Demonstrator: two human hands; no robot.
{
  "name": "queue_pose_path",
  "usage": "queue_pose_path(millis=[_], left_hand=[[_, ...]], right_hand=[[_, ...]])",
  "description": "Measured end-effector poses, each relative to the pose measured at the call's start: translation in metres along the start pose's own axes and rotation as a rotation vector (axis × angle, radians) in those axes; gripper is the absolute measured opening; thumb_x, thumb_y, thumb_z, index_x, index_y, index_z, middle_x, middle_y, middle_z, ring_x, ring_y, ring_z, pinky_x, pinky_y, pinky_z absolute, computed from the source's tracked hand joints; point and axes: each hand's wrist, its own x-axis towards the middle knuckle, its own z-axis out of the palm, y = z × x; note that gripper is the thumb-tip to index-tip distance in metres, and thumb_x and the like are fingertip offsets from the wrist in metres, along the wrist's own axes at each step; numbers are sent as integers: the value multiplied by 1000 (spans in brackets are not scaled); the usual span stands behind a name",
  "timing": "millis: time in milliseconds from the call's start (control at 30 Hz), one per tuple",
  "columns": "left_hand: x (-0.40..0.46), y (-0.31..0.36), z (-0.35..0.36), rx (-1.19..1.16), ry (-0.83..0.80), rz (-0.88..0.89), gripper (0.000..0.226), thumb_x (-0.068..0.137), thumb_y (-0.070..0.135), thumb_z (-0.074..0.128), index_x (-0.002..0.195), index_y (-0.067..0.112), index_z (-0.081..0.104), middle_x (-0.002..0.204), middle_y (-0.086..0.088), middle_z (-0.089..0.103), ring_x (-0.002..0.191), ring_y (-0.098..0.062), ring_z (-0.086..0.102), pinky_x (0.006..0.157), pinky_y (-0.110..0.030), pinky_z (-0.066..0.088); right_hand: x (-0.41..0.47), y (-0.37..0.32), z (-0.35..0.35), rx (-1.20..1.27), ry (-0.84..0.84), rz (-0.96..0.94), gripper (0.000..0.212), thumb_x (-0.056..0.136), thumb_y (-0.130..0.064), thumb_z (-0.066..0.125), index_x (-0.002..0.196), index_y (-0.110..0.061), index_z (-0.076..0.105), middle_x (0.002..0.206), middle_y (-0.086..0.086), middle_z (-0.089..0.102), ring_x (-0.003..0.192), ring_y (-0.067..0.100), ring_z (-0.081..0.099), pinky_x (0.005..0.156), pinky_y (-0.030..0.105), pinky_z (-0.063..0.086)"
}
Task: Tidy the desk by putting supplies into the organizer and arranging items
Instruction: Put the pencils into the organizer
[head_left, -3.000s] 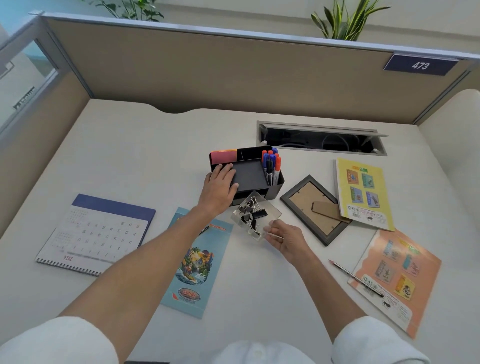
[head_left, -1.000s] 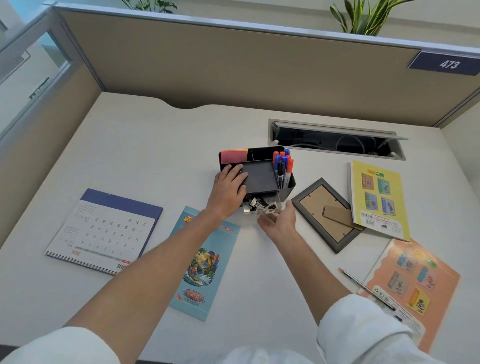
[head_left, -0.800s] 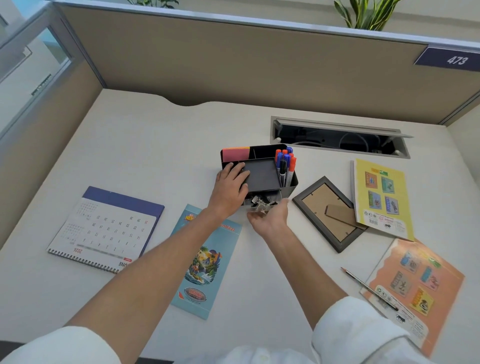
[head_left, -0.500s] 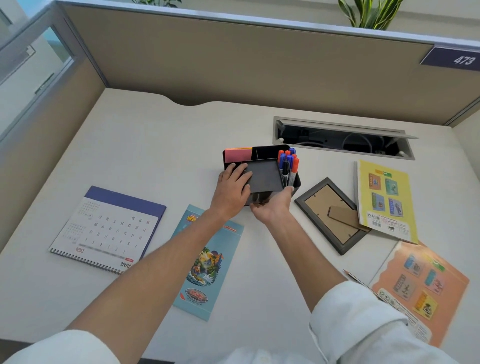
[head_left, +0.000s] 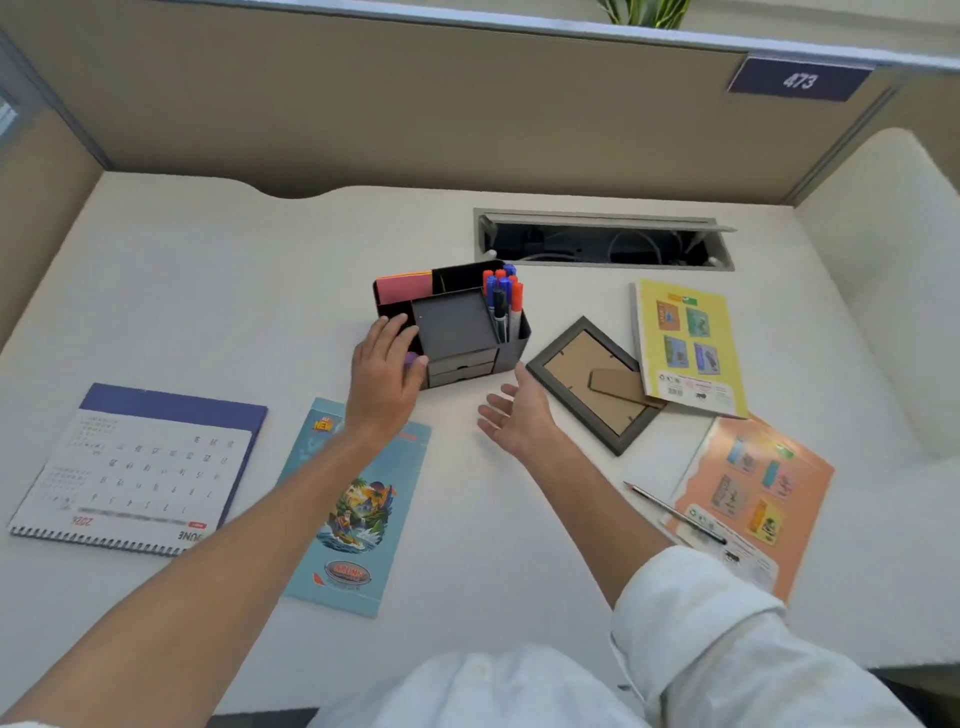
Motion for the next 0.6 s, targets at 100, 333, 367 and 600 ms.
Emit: queue_pose_path(millis=[100, 333, 367, 600], left_hand=[[-20, -3, -2, -19, 73, 16, 42, 94, 30, 44, 130, 10, 52, 141, -8, 48, 135, -28, 35, 110, -42, 29], [-73, -3, 4, 45, 49, 37, 45, 85, 23, 44, 126, 6, 53, 139, -13, 47, 132, -30, 37, 107, -43, 28], [-80, -2, 6, 52, 38, 44, 46, 83, 21, 45, 126, 6, 53, 140, -14, 46, 131, -31, 37, 107, -43, 27], [-111, -3, 17, 101, -40, 31, 47, 81, 23, 40, 122, 5, 55, 135, -13, 50, 130, -32, 41, 105, -50, 31]], right_hand=[[-4, -1, -37, -72, 10, -52, 44, 96, -36, 53, 132, -11, 50, 124, 12, 58, 104, 27, 61, 91, 39, 50], [-26, -18, -116, -469, 154, -418, 13, 91, -23, 57, 98, -15, 65, 98, 8, 68, 81, 18, 63, 72, 26, 51], [-28, -22, -130, -629, 191, -514, 12, 89, -25, 59, 94, -18, 67, 97, 5, 69, 82, 17, 63, 69, 23, 48], [-42, -36, -219, -1437, 375, -623, 27, 87, -32, 63, 110, -18, 66, 104, -1, 69, 91, 20, 64, 74, 29, 47]])
